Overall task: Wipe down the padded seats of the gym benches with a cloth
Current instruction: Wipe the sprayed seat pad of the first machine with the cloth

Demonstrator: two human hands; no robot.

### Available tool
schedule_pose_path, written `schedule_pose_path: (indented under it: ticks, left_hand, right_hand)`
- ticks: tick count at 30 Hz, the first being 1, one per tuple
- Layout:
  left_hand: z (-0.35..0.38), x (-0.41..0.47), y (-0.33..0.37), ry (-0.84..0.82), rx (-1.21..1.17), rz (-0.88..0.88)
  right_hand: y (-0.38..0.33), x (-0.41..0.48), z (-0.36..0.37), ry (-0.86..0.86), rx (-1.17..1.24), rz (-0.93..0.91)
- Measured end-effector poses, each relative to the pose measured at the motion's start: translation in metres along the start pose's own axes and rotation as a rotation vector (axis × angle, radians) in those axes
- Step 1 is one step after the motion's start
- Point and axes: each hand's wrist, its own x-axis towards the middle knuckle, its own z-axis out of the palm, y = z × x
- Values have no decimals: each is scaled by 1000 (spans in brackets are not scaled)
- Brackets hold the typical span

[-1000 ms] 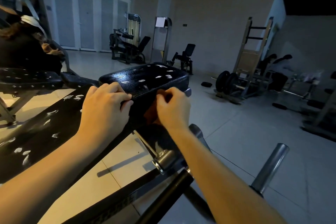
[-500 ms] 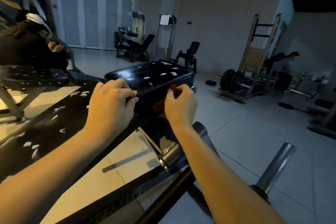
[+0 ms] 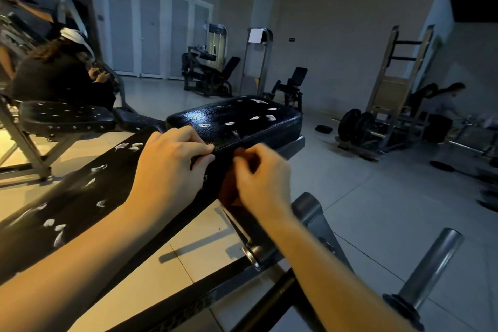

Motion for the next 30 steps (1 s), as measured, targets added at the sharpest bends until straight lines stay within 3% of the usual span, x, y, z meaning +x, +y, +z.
schedule_pose_path:
  ticks: [4,6,10,15,18,25,27,30]
  left_hand:
    - [1,1,1,-7,6,-4]
    - [2,1,2,-7,-4,-8]
    - [2,-1,1,-4,4,-8]
    - [-1,1,2,-4,20,2]
    - [-1,0,4,0,20,0]
    - [1,1,3,5,11,3]
    - [2,0,5,10,8,1]
    - [1,1,5,10,22,-4]
  right_hand:
    - [42,69,-49,315,-40,417]
    - [37,63,-40,311,-17,389]
    - [17,27,-14,69,40,131]
    - [56,85,-69,347,7,407]
    - [62,108,-88,499,58,458]
    - [33,91,-54,623,294,452]
    - [29,68,-47,577,341,362]
    - [21,42,-42,242,466,276]
